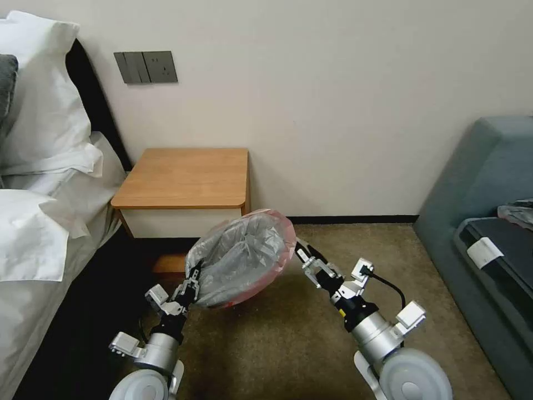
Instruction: Pick up the garbage bag from the table and place it over the trash can.
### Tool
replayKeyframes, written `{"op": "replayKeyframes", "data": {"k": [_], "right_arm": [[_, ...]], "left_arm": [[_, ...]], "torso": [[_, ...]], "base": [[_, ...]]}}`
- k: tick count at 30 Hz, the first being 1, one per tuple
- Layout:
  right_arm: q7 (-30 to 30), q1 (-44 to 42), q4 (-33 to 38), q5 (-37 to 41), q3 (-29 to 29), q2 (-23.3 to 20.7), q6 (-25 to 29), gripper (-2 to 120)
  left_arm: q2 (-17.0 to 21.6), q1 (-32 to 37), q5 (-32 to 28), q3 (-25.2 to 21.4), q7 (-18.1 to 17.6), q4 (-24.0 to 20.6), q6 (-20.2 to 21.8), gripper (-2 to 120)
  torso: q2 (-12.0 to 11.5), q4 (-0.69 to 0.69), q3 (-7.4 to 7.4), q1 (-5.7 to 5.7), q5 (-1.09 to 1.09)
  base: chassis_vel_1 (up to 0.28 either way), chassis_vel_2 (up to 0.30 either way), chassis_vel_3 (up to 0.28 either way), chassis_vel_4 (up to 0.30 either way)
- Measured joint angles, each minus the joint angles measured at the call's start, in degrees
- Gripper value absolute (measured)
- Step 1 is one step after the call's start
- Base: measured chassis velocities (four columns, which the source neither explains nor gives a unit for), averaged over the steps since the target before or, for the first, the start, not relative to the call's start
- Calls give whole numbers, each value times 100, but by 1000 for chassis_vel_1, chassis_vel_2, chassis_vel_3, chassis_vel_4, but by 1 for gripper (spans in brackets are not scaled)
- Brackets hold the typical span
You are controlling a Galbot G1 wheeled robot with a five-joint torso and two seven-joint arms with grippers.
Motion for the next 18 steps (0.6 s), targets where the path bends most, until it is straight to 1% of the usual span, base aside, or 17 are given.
{"op": "replayKeyframes", "data": {"k": [2, 3, 6, 10, 12, 18], "right_arm": [[-4, -79, 90, 44, -34, 157, 75, 100], [-4, -79, 90, 44, -34, 157, 75, 100], [-70, -209, 157, 77, -124, 456, 155, 100], [-98, -270, 175, 76, -149, 559, 160, 100], [-151, -373, 173, 49, -185, 689, 163, 100], [-302, -499, 75, -58, -262, 804, 175, 100]], "left_arm": [[-20, -1, 4, 3, -5, 11, -7, 5], [-20, -1, 4, 3, -5, 11, -7, 5], [-52, -5, 15, 8, -16, 14, -12, 5], [-59, -7, 22, 10, -21, 14, -14, 5], [-64, -9, 27, 10, -27, 14, -16, 5], [-75, -9, 39, 14, -32, 2, -19, 5]], "torso": [[0, 0, 0, 0, -1], [0, 0, 0, 0, -1], [0, 0, 0, 0, -1], [0, 0, 0, 0, -1], [0, 0, 0, 0, -1], [0, 0, 0, 0, 0]], "base": [[0, 0, 0, 0], [0, 0, 0, 0], [0, 0, 0, 0], [0, 0, 0, 0], [0, 0, 0, 0], [0, 0, 0, 0]]}}
